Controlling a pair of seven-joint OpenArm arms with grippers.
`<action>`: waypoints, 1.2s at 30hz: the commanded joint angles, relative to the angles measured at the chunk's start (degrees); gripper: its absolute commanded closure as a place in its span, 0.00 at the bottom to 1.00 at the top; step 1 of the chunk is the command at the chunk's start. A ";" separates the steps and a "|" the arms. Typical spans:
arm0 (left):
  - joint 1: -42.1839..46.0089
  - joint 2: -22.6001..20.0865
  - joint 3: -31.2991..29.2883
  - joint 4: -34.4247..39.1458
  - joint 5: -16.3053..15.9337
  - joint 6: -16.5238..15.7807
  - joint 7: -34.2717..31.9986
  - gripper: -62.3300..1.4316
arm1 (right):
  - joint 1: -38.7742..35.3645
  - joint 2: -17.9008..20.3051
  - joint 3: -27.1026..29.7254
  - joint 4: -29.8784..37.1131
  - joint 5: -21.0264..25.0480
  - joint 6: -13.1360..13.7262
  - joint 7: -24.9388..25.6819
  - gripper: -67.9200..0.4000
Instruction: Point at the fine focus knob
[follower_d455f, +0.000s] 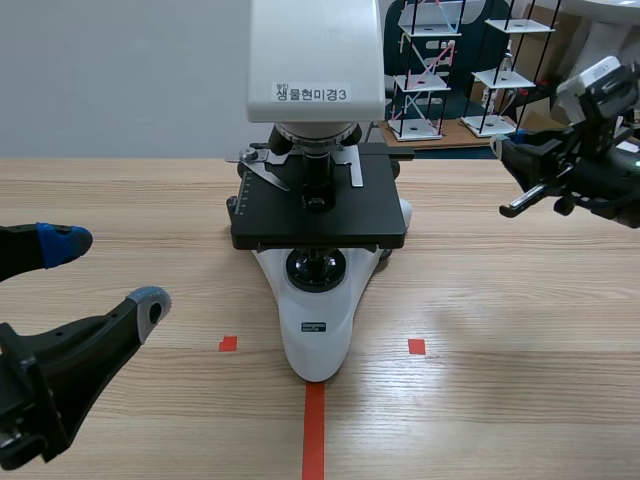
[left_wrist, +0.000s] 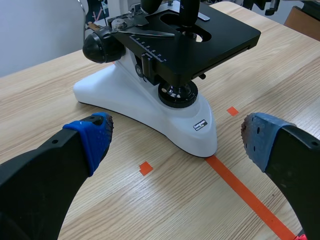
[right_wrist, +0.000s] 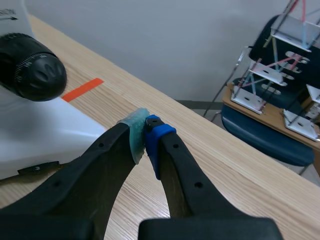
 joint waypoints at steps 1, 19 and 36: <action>0.11 0.15 -0.24 0.35 -0.52 -0.07 -0.83 0.13 | 1.27 0.07 0.42 0.94 -0.04 0.15 0.48 1.00; 0.11 0.15 -0.24 0.35 -0.52 -0.07 -0.83 0.13 | 1.49 -0.48 0.42 0.94 -2.10 3.91 -0.42 1.00; 0.11 0.15 -0.24 0.35 -0.52 -0.07 -0.83 0.13 | 1.49 -0.48 0.44 0.94 -2.10 3.91 -0.87 1.00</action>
